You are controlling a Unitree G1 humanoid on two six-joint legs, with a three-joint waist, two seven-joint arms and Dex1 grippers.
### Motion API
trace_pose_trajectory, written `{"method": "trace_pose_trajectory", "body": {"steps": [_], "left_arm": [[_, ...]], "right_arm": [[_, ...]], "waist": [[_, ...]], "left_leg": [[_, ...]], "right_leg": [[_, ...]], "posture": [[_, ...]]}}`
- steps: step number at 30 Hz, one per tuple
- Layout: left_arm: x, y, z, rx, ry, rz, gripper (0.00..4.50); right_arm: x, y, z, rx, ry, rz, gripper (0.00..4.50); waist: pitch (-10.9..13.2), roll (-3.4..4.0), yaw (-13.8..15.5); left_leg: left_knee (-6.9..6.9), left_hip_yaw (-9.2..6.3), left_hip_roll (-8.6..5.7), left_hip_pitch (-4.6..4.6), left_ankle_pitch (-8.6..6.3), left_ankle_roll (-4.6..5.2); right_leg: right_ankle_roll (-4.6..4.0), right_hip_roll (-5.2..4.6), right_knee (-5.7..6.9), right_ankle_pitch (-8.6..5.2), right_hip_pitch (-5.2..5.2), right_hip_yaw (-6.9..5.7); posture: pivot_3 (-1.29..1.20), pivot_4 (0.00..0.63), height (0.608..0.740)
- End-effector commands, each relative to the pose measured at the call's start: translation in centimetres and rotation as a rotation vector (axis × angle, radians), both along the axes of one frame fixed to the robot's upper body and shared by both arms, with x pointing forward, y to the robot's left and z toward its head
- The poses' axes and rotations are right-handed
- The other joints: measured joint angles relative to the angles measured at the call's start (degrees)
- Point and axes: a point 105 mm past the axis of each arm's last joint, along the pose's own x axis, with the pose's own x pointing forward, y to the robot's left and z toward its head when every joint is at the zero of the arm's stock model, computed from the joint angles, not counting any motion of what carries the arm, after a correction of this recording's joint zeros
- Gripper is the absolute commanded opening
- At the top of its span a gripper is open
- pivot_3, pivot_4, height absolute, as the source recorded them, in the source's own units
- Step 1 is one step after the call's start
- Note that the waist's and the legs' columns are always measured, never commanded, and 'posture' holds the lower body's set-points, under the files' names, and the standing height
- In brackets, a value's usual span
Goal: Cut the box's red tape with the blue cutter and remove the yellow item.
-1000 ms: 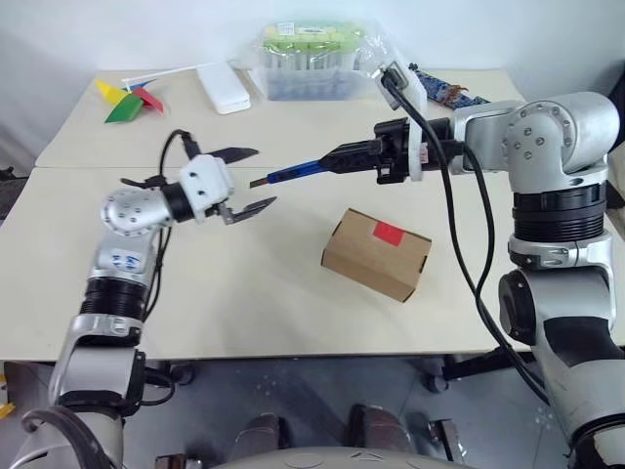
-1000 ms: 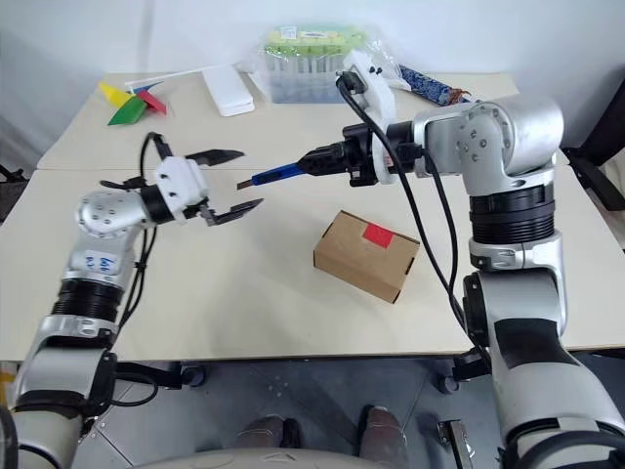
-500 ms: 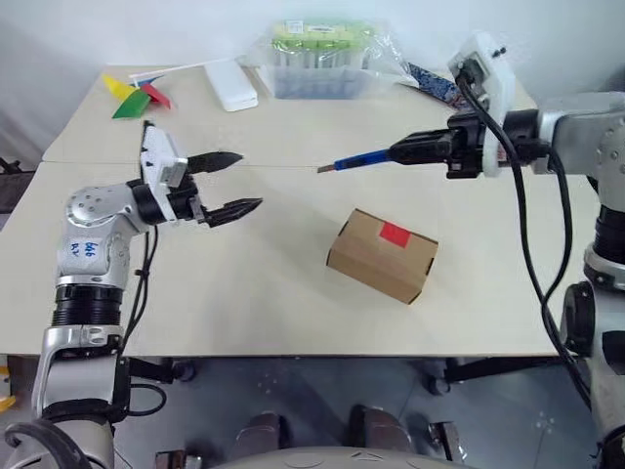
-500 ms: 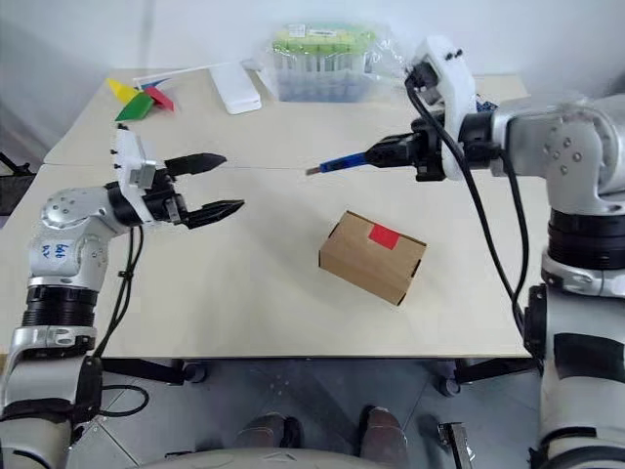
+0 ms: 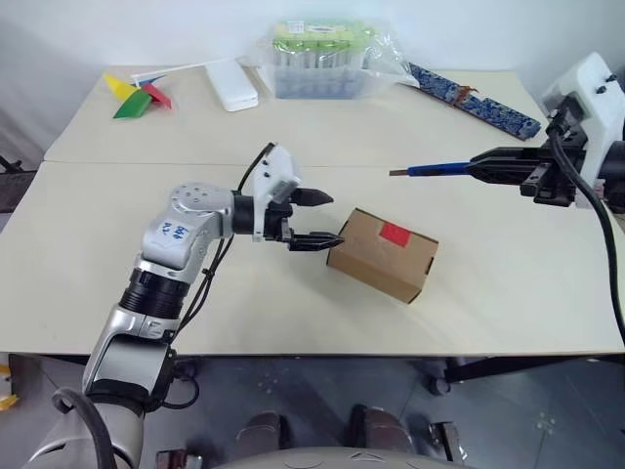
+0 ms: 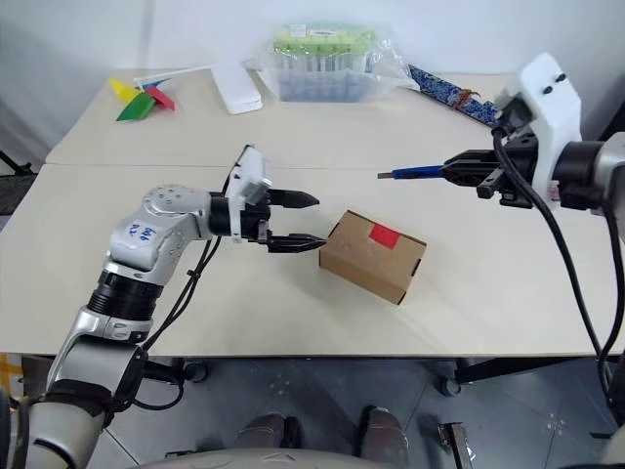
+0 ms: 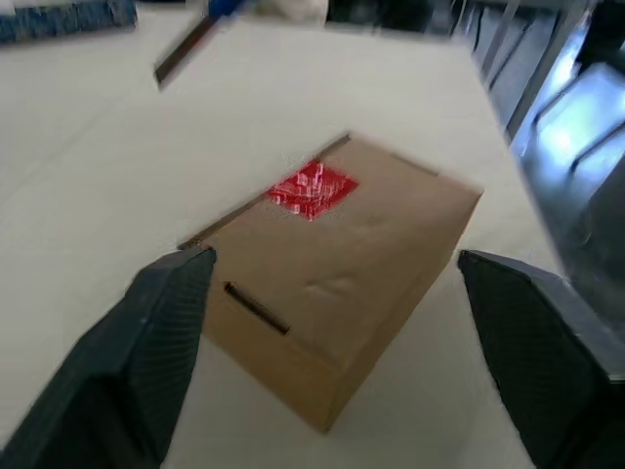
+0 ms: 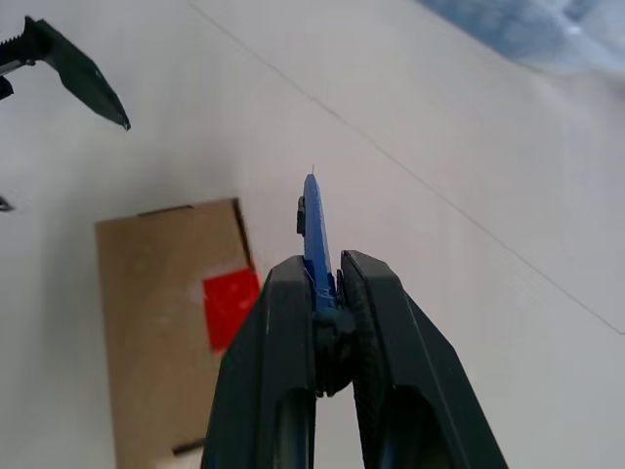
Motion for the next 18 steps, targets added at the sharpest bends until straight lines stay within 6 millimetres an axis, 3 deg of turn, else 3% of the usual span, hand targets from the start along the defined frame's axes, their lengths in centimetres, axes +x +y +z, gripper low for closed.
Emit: {"method": "trace_pose_trajectory", "body": {"steps": [1,10,18], "left_arm": [[-0.3,-1.4,1.2,-0.013,-0.024,-0.042,3.00],[0.4,-3.9,0.0,0.065,0.058,-0.054,0.09],[0.1,-4.5,-1.3,0.114,0.055,-0.108,0.01]], "right_arm": [[-1.2,-0.1,1.3,-0.020,-0.069,0.007,0.14],[-2.2,1.0,-0.5,-0.062,-0.023,0.054,0.14],[-1.6,1.7,-1.3,-0.083,-0.006,0.073,0.14]], "waist": [[0.00,0.00,0.12],[0.01,-0.02,1.52],[0.01,-0.02,1.48]], "left_leg": [[0.00,-0.01,0.00,0.00,0.00,0.00],[0.10,-0.01,-0.03,-0.07,0.00,0.01],[0.10,-0.02,-0.03,-0.11,0.00,0.01]], "right_leg": [[0.00,0.00,0.00,0.00,0.00,0.01],[0.00,-0.01,-0.07,0.00,0.01,0.01],[0.00,0.00,-0.09,0.00,0.01,-0.03]], "posture": [[0.00,0.150,0.740],[0.00,0.150,0.740],[0.00,0.150,0.740]]}}
